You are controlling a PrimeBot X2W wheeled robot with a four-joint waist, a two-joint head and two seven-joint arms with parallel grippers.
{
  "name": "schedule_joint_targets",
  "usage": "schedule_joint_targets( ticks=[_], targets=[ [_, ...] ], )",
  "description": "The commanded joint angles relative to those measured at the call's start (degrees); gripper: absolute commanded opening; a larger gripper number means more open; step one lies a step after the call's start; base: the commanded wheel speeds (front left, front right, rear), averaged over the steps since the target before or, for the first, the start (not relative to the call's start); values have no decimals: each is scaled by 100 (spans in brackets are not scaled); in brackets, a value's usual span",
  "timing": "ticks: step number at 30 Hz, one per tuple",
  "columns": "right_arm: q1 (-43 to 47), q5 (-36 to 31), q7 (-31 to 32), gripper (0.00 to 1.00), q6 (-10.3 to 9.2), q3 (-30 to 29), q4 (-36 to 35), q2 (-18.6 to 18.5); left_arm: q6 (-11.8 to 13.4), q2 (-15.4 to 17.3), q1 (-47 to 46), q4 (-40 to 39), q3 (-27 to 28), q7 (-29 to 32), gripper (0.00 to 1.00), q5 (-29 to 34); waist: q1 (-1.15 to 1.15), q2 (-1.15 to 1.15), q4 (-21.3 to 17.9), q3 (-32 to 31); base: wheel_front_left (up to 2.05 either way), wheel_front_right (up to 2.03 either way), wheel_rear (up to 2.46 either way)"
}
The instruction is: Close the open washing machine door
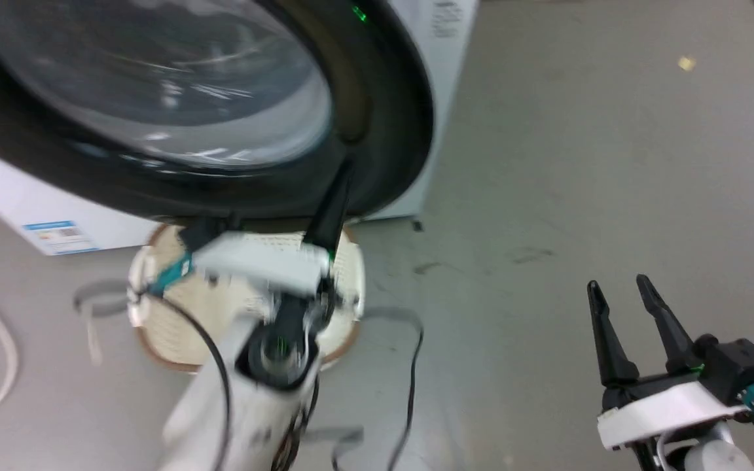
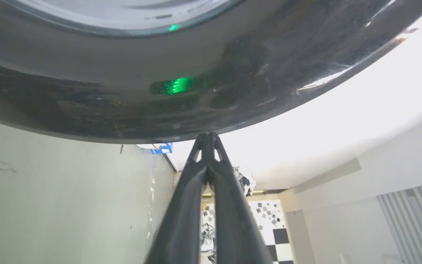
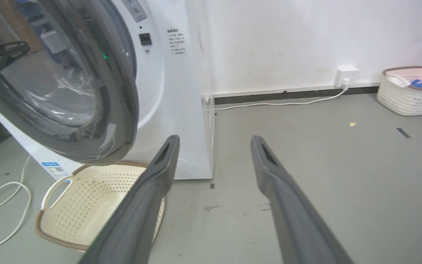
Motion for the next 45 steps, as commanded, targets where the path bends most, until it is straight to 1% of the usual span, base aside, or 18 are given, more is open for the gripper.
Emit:
schedule_joint_targets(
  ticks=[1, 2, 5, 8, 13, 15, 19, 23, 26, 28, 33, 34, 35, 36, 40, 41, 42, 45],
  targets=[
    [97, -44, -24, 100, 5, -45, -87, 10, -25, 163, 334, -108, -57, -195, 52, 288, 0, -1, 444, -335, 0, 0, 0],
    [147, -59, -24, 100, 5, -68, -127, 0, -25, 265, 508, -162, -128, -327, 100, 507, 0, -1, 571, -417, 0, 0, 0],
    [288, -90, -24, 100, 5, -76, -219, -31, -25, 737, 936, -420, -386, -721, 100, 1559, 0, -1, 899, -621, 0, 0, 0],
    [420, -117, -25, 100, 5, -75, -272, -38, -26, 1065, 1368, -659, -249, -857, 100, 2737, 0, -1, 1171, -806, 0, 0, 0],
    [618, -159, -25, 100, 5, -42, -367, -30, 91, 952, 2186, -1410, 707, -866, 100, 5007, 0, -1, 1484, -1021, 0, 0, 0],
    [690, -179, -25, 100, 5, -13, -381, -28, 201, 899, 2471, -1671, 912, -867, 100, 5931, 0, -1, 1564, -1099, 0, 0, 0],
    [836, -218, -25, 100, 5, 31, -402, -24, 510, 784, 2959, -1968, 1116, -867, 100, 7407, 0, -1, 1685, -1231, 0, 0, 0],
    [960, -250, -25, 100, 5, 91, -406, -22, 733, 626, 3303, -2122, 1152, -868, 100, 8289, 0, -1, 1773, -1328, 0, 0, 0],
    [1032, -263, -25, 100, 5, 163, -401, -18, 849, 566, 3508, -2155, 1114, -868, 100, 8746, 0, -1, 1823, -1384, 0, 0, 0],
    [1079, -234, -25, 100, 5, 229, -417, -14, 910, 453, 3629, -2146, 1168, -868, 100, 8806, 0, -1, 1872, -1412, 0, 0, 0],
    [1154, -172, -25, 100, 5, 371, -524, -8, 976, 351, 3732, -2070, 1332, -868, 100, 8979, 0, -1, 2014, -1399, 0, 0, 0],
    [1163, -161, -25, 87, 5, 407, -538, -14, 961, 334, 3736, -2066, 1342, -868, 100, 9002, 0, -1, 2051, -1380, 0, 0, 0],
    [1163, -161, -25, 87, 5, 407, -538, -14, 961, 334, 3736, -2066, 1342, -868, 100, 9002, 0, -1, 2051, -1380, 0, 0, 0],
    [1153, -179, -25, 0, 5, 459, -587, -71, 917, 312, 3720, -2048, 1357, -868, 100, 9054, 0, -1, 2130, -1312, 0, 0, 0],
    [1067, -116, -25, 0, 5, 675, -655, -257, 855, 272, 3653, -2032, 1355, -868, 100, 9129, 0, -1, 2257, -1132, 0, 0, 0],
    [903, -36, -4, 0, 5, 805, -670, -467, 831, 246, 3592, -2027, 1314, -868, 100, 9210, 0, -1, 2349, -956, 0, 0, 0],
    [903, -36, -4, 0, 5, 805, -670, -467, 831, 246, 3592, -2027, 1314, -868, 100, 9210, 0, -1, 2349, -956, 0, 0, 0],
    [497, 107, 110, 0, 5, 954, -702, -853, 808, 203, 3454, -2045, 1208, -868, 100, 9333, 0, -1, 2506, -642, 0, 0, 0]
  ],
)
